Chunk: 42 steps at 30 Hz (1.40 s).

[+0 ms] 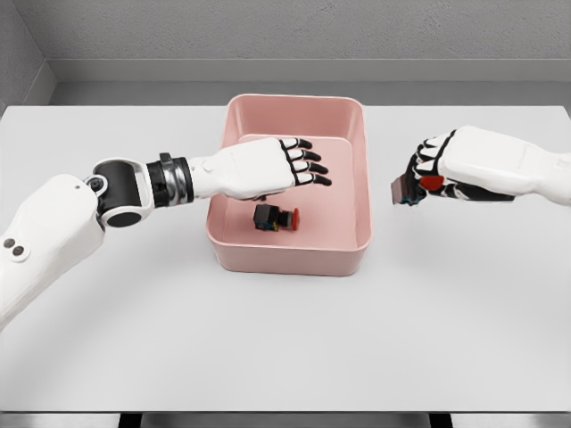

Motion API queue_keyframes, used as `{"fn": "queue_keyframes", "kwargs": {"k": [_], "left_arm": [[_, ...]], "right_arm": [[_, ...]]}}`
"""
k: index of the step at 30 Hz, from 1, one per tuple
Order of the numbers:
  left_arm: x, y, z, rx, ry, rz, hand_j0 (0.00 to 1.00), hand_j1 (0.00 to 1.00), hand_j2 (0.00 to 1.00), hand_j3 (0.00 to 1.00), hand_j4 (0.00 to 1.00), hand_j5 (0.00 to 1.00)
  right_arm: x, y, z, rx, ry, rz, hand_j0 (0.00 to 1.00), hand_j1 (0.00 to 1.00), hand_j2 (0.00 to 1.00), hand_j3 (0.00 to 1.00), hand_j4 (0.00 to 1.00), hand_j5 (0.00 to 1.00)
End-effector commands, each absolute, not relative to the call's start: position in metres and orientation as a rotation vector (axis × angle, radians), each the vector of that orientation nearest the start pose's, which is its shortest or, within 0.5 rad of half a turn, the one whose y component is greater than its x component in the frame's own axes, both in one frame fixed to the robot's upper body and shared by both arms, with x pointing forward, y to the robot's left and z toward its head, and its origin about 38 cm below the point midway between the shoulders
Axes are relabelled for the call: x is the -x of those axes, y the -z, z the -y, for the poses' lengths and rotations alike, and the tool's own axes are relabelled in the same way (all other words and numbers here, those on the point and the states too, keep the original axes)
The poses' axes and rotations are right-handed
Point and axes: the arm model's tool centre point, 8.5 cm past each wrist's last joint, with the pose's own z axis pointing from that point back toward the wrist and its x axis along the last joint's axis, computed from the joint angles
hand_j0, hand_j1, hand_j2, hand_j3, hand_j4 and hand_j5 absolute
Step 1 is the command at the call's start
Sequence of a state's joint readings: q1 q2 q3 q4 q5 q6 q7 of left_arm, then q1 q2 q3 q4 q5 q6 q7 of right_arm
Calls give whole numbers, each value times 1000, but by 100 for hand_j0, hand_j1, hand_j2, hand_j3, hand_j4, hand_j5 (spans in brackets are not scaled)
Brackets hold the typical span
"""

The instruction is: Put the industrial switch in the basket with both arms

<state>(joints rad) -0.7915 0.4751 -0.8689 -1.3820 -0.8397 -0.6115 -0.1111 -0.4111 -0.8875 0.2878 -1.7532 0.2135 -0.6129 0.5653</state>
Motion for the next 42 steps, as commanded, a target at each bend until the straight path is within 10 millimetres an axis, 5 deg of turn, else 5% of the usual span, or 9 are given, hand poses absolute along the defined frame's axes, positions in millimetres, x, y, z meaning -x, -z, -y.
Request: {"fn": "queue_keyframes", "kwargs": {"k": [1, 4, 14, 23, 28, 35, 42], "left_arm": [[-446, -196, -125, 563, -2512, -2036, 100, 100, 100, 100, 100, 100], [-448, -206, -132, 551, -2488, -2109, 100, 100, 100, 100, 100, 100], [-454, -244, -247, 777, -2536, -2247, 100, 100, 100, 100, 100, 100], [-459, -231, -337, 1056, -2607, -2406, 100, 100, 100, 100, 100, 100], [-467, -206, -372, 1155, -2744, -2395, 100, 100, 100, 100, 100, 100], [-471, -189, -367, 1224, -2808, -2189, 100, 100, 100, 100, 100, 100], [-470, -187, -366, 1221, -2818, -2166, 100, 100, 100, 100, 100, 100]], "right_arm": [[-375, -276, 297, -489, 2717, -2327, 39, 39, 39, 39, 39, 39], [-378, -283, 293, -495, 2694, -2322, 39, 39, 39, 39, 39, 39], [-386, -297, 269, -474, 2605, -2331, 39, 39, 39, 39, 39, 39], [-390, -297, 229, -347, 2570, -2282, 39, 39, 39, 39, 39, 39], [-390, -294, 208, -278, 2543, -2274, 39, 39, 39, 39, 39, 39], [-393, -299, 198, -308, 2532, -2234, 39, 39, 39, 39, 39, 39], [-394, -298, 194, -322, 2529, -2221, 40, 40, 40, 40, 40, 40]]}}
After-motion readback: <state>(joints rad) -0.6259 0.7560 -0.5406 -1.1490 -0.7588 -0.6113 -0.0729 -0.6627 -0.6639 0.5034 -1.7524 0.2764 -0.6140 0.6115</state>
